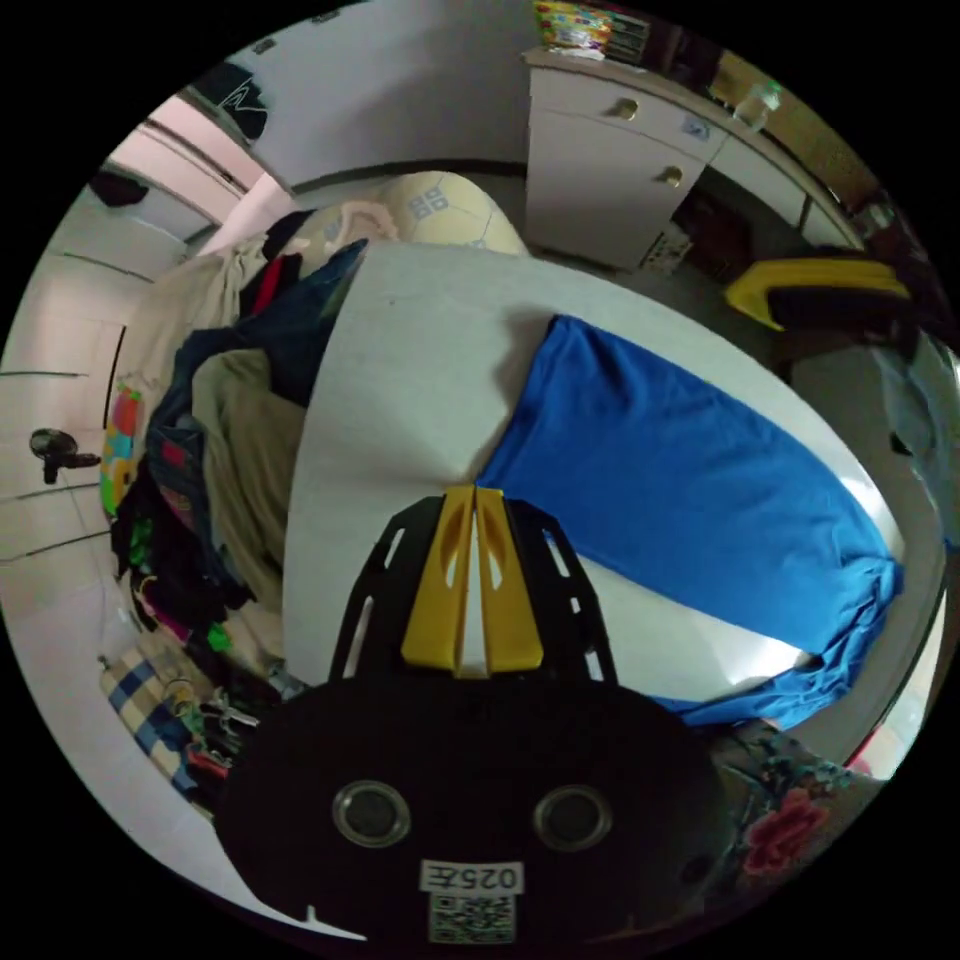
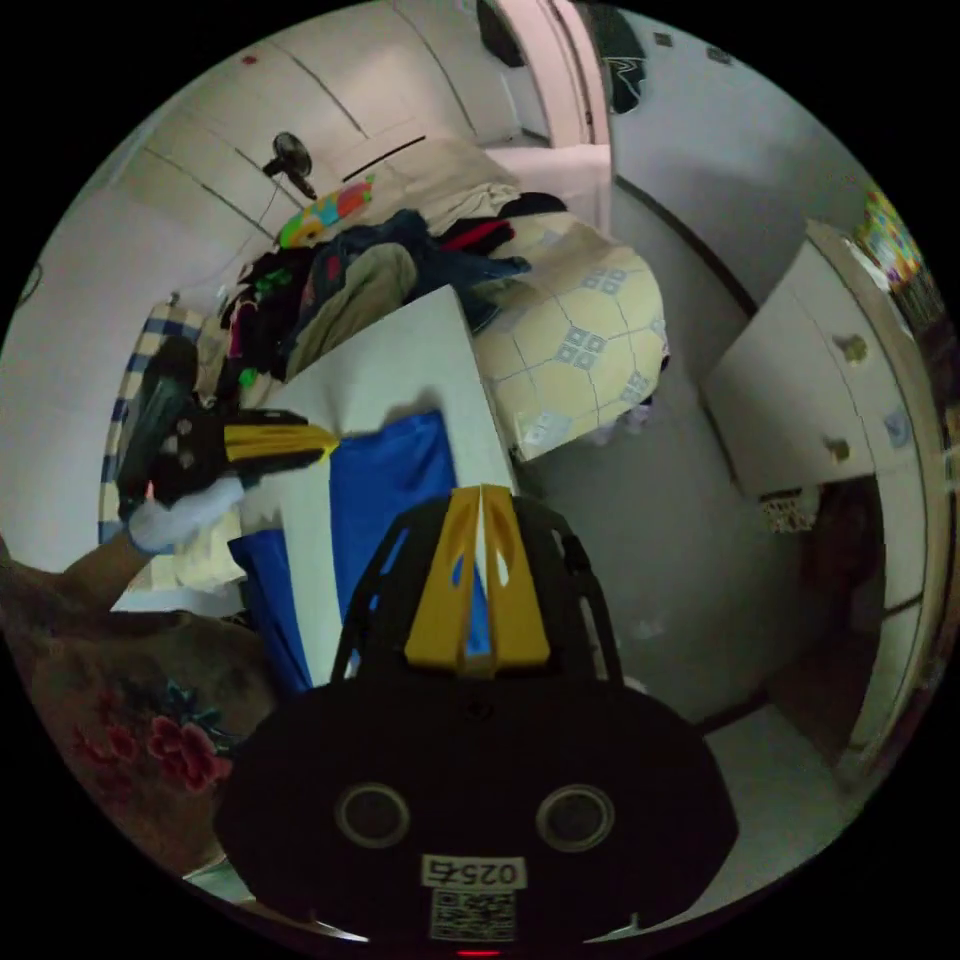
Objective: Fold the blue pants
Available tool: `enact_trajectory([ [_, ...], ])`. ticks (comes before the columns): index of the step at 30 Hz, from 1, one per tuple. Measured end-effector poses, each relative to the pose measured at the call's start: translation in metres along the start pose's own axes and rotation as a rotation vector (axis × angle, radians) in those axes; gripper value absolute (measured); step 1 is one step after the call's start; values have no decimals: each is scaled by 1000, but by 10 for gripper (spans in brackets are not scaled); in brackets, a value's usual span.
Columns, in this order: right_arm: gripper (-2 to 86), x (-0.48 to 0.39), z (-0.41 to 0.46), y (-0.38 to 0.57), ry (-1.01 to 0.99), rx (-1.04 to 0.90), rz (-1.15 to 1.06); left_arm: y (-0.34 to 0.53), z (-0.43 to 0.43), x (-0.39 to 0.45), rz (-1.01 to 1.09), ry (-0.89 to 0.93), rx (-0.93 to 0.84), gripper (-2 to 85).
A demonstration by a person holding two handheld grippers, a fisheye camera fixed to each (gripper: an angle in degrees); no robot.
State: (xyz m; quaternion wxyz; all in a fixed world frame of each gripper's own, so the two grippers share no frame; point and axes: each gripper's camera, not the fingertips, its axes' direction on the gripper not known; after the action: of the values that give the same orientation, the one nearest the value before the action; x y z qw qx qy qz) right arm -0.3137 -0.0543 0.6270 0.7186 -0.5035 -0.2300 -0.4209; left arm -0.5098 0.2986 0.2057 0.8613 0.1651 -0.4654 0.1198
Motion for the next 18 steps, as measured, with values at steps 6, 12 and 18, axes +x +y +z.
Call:
enact_trajectory([
  [6, -9, -13, 28, 126, 89, -53, 149, -1, 5, -33, -40, 169, -1, -8],
  [12, -9, -10, 59, 184, 170, -46, 220, 10, 10, -54, -146, 256, 55, -8],
  [18, -4, -22, 27, 218, 92, 160, 234, 67, -20, -91, -209, 378, 239, -4],
])
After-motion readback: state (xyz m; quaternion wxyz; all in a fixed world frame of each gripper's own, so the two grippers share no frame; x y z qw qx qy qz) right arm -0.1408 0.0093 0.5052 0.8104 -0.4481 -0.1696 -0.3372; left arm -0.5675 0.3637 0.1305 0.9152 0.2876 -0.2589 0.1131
